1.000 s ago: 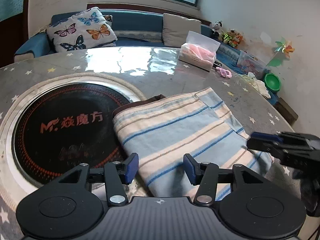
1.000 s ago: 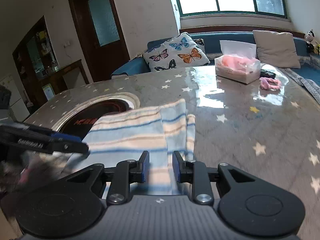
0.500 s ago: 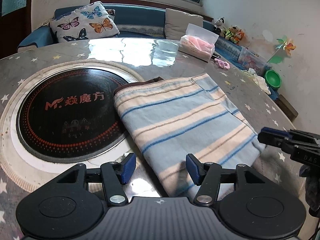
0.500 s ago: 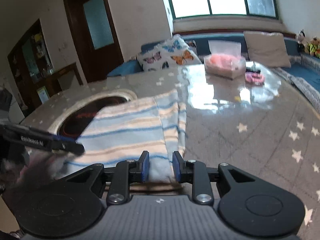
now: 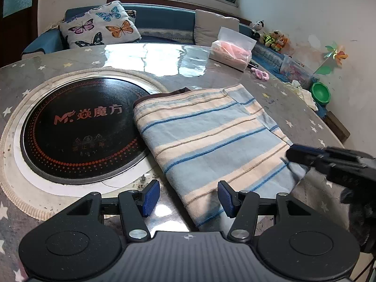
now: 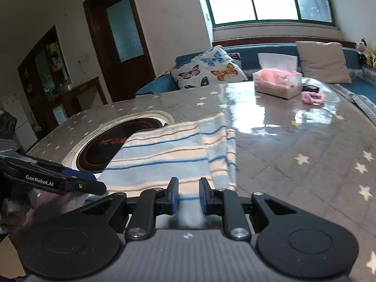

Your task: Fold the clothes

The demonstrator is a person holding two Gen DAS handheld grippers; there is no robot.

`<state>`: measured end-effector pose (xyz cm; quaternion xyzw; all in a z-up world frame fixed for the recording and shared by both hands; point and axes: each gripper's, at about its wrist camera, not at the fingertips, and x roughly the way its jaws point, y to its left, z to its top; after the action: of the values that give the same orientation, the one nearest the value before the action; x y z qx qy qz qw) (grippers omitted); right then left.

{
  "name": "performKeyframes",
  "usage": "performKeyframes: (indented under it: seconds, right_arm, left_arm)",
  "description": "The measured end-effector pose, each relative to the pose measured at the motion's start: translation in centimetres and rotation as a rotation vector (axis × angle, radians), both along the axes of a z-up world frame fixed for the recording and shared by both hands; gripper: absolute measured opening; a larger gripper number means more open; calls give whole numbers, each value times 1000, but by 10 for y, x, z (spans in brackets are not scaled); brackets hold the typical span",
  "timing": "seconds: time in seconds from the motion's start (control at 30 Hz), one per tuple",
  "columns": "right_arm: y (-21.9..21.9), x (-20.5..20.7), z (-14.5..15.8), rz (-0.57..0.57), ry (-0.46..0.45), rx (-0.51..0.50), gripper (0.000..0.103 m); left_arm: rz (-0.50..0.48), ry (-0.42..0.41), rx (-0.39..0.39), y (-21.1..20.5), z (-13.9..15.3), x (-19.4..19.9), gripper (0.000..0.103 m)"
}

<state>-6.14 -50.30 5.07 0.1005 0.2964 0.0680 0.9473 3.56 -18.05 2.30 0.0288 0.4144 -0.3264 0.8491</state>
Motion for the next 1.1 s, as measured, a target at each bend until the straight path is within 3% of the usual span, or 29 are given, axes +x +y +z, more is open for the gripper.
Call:
performKeyframes:
  seconds: [0.07,0.17,0.23,0.47,0.7,0.77,0.9,1.1]
  right_arm:
    - [3,7,-9,3,39,-15,19]
    - [0,6,-3,0,18,3,20]
    - [-6,9,1,-25,8,25,35]
    - [-31,43,-9,-126,74,102,36]
    - [-41,65,-21,-150,113,143,37]
    - [-41,67,-22,-150,114,142,37]
    - [-41,64,-25,-146,127,177,19]
    - [-38,39,-22,-165,132,199,15]
  left_arm:
    - [17,11,-5,2,0,4,57]
    - [33,27,-17,3,0,13,57]
    - [39,29,-17,0,1,17,57]
    - [62,56,-20,-8,-3,31,53]
    - [69,71,-28,-11,-5,38,47]
    - [71,74,-26,-11,-6,39,43]
    - [70,74,-30,-10,-5,39,35]
    - [48,75,-38,-7,-4,37,32]
